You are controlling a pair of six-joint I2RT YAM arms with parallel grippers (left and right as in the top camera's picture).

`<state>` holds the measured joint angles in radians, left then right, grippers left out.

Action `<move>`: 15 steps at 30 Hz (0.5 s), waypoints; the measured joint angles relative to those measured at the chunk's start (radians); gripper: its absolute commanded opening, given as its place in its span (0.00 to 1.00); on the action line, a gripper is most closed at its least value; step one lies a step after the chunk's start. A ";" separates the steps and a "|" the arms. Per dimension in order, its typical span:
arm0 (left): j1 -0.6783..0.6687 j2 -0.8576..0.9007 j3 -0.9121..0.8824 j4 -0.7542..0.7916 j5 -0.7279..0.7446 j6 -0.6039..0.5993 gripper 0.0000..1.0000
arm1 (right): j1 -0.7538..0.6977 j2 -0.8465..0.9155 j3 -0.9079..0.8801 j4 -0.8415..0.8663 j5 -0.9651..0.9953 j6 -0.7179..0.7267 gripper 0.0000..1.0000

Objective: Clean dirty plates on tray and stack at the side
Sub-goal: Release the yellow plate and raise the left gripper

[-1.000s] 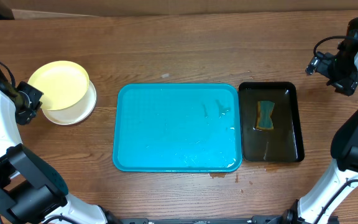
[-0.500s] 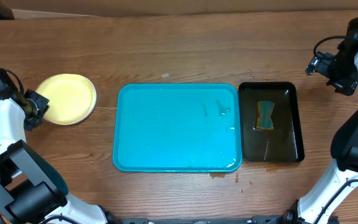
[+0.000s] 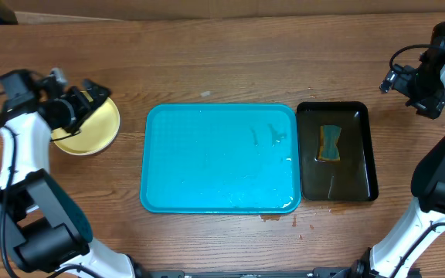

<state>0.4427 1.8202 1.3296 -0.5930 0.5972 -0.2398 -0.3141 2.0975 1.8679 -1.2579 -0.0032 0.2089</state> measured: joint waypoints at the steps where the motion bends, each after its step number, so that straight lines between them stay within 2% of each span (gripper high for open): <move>1: -0.026 0.000 0.000 0.000 0.003 0.008 1.00 | 0.000 0.000 0.000 0.000 0.000 0.000 1.00; 8: -0.192 0.000 0.000 0.000 -0.084 0.034 1.00 | 0.000 0.000 0.000 0.000 0.000 0.000 1.00; 15: -0.259 0.000 0.000 0.000 -0.198 0.038 1.00 | 0.000 0.000 0.000 0.000 0.000 0.000 1.00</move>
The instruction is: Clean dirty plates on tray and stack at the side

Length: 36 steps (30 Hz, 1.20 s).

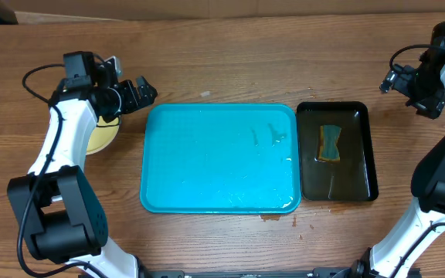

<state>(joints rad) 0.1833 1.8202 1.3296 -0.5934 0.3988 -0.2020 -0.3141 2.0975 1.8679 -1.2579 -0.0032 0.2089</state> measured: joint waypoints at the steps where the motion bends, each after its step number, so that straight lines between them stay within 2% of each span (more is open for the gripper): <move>1: -0.002 0.000 0.000 0.000 -0.006 0.000 1.00 | 0.000 0.000 0.000 0.000 0.000 0.000 1.00; 22: -0.005 0.000 0.000 0.000 -0.037 0.000 1.00 | 0.008 -0.023 -0.003 0.000 0.000 0.000 1.00; 27: -0.005 0.000 0.000 0.000 -0.037 0.000 1.00 | 0.048 -0.176 -0.008 0.000 0.000 0.000 1.00; 36: -0.005 0.000 0.000 0.000 -0.037 0.000 1.00 | 0.134 -0.658 -0.004 0.000 -0.004 0.000 1.00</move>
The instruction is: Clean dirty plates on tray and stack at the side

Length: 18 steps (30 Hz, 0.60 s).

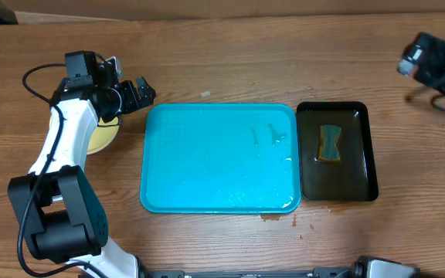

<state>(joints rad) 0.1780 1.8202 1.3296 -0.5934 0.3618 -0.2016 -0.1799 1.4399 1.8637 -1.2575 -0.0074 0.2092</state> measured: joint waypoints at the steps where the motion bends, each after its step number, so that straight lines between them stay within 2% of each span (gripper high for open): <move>1: 0.000 0.000 0.000 0.000 0.000 0.000 1.00 | 0.006 -0.038 0.000 -0.001 0.000 -0.001 1.00; 10: 0.000 0.000 0.000 0.000 0.000 0.000 1.00 | 0.153 -0.385 0.001 0.016 0.033 -0.013 1.00; 18: 0.000 0.000 0.000 0.000 0.000 0.000 1.00 | 0.183 -0.639 -0.066 0.035 0.068 -0.042 1.00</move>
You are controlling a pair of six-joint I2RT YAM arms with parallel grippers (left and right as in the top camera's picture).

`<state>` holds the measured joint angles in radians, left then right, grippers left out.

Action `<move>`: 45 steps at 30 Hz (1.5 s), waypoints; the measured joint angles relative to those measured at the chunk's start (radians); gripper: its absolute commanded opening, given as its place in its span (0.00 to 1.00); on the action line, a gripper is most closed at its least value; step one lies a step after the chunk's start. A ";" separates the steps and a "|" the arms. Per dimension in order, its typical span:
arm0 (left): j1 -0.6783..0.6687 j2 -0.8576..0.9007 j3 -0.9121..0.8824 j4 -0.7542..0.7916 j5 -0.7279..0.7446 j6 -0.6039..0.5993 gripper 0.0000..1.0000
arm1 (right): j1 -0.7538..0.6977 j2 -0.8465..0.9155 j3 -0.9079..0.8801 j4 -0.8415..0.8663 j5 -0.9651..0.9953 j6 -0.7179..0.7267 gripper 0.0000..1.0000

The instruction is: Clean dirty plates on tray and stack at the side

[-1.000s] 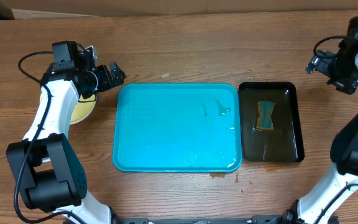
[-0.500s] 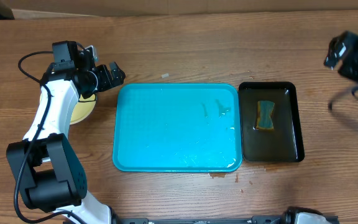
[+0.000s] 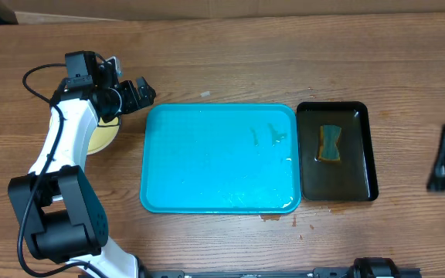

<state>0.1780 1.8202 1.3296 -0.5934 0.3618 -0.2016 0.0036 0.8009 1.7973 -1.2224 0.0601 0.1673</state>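
Observation:
The blue tray lies mid-table, wet and with no plate on it. A yellow plate rests on the wood to its left, mostly covered by my left arm. My left gripper hovers just past the tray's far left corner, jaws apart and empty. My right arm is a dark blur at the right edge, and its fingers cannot be made out.
A black tray of dark water adjoins the blue tray on the right, with a sponge lying in it. A few drops spot the wood near the blue tray's front right corner.
My right arm has gone from the far right corner to lower down at the right edge, level with the black tray's front. The left arm, plate and sponge have not moved.
At first my left gripper was over the yellow plate at the left of the table. Half a second later it stood off the plate by the tray's far left corner, where it has stayed. The right arm stayed at the far right, then shifted nearer the front.

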 measured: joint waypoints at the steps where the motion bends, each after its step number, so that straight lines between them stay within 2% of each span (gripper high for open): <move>1: 0.000 0.000 0.000 0.000 0.000 0.000 1.00 | 0.000 -0.040 -0.033 0.019 0.000 -0.009 1.00; 5: 0.000 0.000 0.000 0.000 0.000 0.000 1.00 | 0.004 -0.201 -0.224 0.210 0.002 -0.035 1.00; 12: 0.000 0.000 0.000 0.000 0.000 0.000 1.00 | 0.005 -0.441 -0.663 0.660 -0.005 -0.056 1.00; 20: 0.000 0.000 0.000 0.000 0.000 0.000 1.00 | 0.005 -0.605 -1.173 1.139 -0.077 -0.062 1.00; 24: 0.000 0.000 0.000 0.000 0.000 0.000 1.00 | 0.006 -0.667 -1.343 1.299 -0.092 -0.063 1.00; 32: 0.000 0.000 0.000 0.000 0.000 0.000 1.00 | 0.005 -0.782 -1.608 1.417 -0.105 -0.045 1.00; 45: 0.000 0.000 0.000 0.000 0.000 0.000 1.00 | 0.006 -0.785 -1.775 1.392 -0.116 -0.014 1.00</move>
<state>0.1780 1.8202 1.3296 -0.5934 0.3614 -0.2016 0.0093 0.0154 0.0223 0.1692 -0.0555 0.1535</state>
